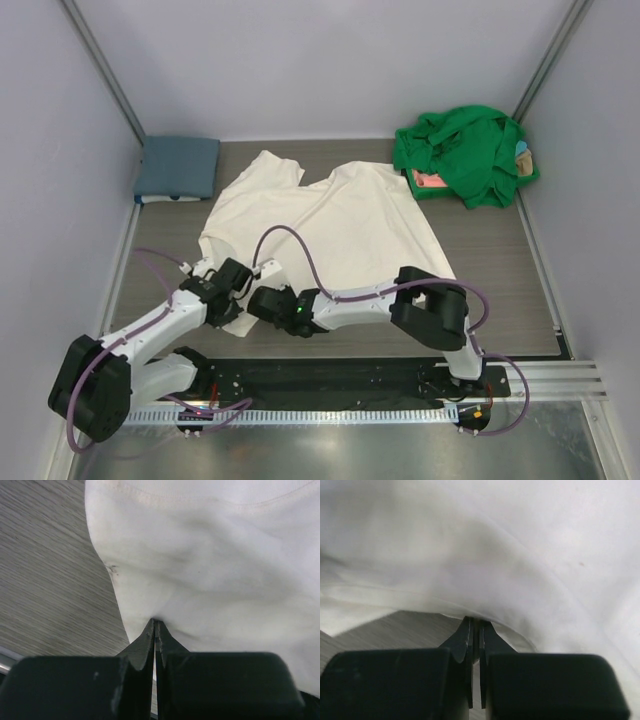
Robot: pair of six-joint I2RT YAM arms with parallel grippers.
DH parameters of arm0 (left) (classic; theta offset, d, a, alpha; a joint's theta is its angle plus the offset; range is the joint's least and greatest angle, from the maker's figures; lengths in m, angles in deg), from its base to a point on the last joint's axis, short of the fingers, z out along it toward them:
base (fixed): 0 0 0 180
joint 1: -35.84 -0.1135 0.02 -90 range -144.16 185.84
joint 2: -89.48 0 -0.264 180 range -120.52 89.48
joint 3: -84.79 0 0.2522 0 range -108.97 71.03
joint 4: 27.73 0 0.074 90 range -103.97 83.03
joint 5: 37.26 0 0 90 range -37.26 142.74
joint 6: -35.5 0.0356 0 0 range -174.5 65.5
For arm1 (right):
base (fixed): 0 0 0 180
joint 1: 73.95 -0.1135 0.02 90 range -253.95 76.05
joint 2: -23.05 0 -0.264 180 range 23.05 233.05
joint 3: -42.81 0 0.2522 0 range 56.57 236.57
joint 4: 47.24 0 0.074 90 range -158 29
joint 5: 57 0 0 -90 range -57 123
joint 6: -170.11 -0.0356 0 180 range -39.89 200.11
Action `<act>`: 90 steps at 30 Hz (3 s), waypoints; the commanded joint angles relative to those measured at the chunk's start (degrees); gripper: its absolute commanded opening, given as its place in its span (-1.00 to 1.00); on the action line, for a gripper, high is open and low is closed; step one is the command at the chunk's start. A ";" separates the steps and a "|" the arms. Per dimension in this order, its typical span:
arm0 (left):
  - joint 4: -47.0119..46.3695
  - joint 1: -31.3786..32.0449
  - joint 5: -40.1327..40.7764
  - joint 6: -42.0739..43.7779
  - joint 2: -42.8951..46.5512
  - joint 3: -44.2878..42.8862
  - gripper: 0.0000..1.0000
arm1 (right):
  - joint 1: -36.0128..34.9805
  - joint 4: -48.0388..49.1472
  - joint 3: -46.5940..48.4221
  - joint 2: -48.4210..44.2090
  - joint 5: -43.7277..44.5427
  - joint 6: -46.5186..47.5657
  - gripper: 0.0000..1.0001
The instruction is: Fold and stack the t-shirts
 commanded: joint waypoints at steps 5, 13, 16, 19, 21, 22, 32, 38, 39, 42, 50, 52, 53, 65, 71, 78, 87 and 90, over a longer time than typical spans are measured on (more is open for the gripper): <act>2.20 -1.87 4.50 4.42 4.49 -9.08 -1.00 | -5.18 -14.53 -6.65 -14.02 -7.91 3.39 -0.98; 2.66 -6.09 3.81 9.61 3.36 -14.47 -0.99 | -5.97 -16.91 -10.95 -28.46 -20.06 2.26 -0.98; 2.40 -6.45 2.15 10.14 2.04 -14.73 -0.99 | -6.06 -17.44 -12.18 -33.55 -23.76 1.64 -0.98; 2.66 -6.36 0.82 10.58 1.95 -14.91 -1.00 | -6.06 -16.57 -14.28 -40.04 -28.22 2.34 -0.98; 3.01 -6.36 -2.50 11.19 2.38 -14.91 -0.84 | -5.79 -11.22 -16.13 -43.05 -31.14 3.83 -0.98; 3.18 -6.27 -4.00 11.37 2.65 -14.73 -0.71 | -5.53 -10.07 -16.14 -44.71 -32.36 4.62 -0.98; -2.25 8.57 -8.50 1.18 -1.81 -7.00 -0.11 | -1.66 -20.25 -17.98 -37.27 -22.44 5.95 -0.98; -3.33 10.34 -3.69 3.54 -16.50 -11.55 -0.35 | -1.66 -20.69 -25.28 -38.05 -24.55 1.38 -0.94; -2.80 9.73 -2.53 4.33 -17.21 -13.05 -0.33 | -1.66 -21.22 -25.80 -39.10 -24.64 0.94 -0.85; -0.86 4.13 1.25 9.60 -20.81 -18.41 -0.30 | -1.66 -24.03 -27.21 -40.68 -18.69 -1.26 0.53; 1.78 -4.06 9.79 22.41 -31.69 -35.62 -0.19 | 10.19 -20.97 -23.88 -40.51 -13.30 1.27 0.82; 0.99 -9.16 6.10 25.07 -34.86 -38.10 -0.21 | 13.27 -18.51 -22.30 -39.38 -14.00 2.68 0.82; 0.99 -10.30 5.66 25.69 -37.58 -40.37 -0.21 | 14.24 -17.80 -21.51 -37.28 -14.62 3.47 0.82; 0.82 -9.09 -3.03 19.73 -30.85 -36.02 -0.17 | 34.70 -13.05 -9.21 -21.54 -18.67 10.07 0.82; -3.66 -11.88 -5.76 20.85 -36.36 -31.86 -0.16 | 43.68 -13.14 0.02 -5.99 -23.13 10.08 0.79; -1.66 -17.34 -4.72 23.50 -48.49 -43.17 -0.27 | 50.71 -14.19 10.81 5.09 -24.90 9.81 0.78; 9.67 -26.66 -3.94 28.68 -69.40 -73.49 -0.32 | 56.17 -19.46 28.21 19.06 -27.01 8.76 0.79; 14.50 -27.45 -3.23 30.79 -78.45 -91.41 -0.33 | 56.35 -21.57 34.36 21.88 -27.89 8.67 0.80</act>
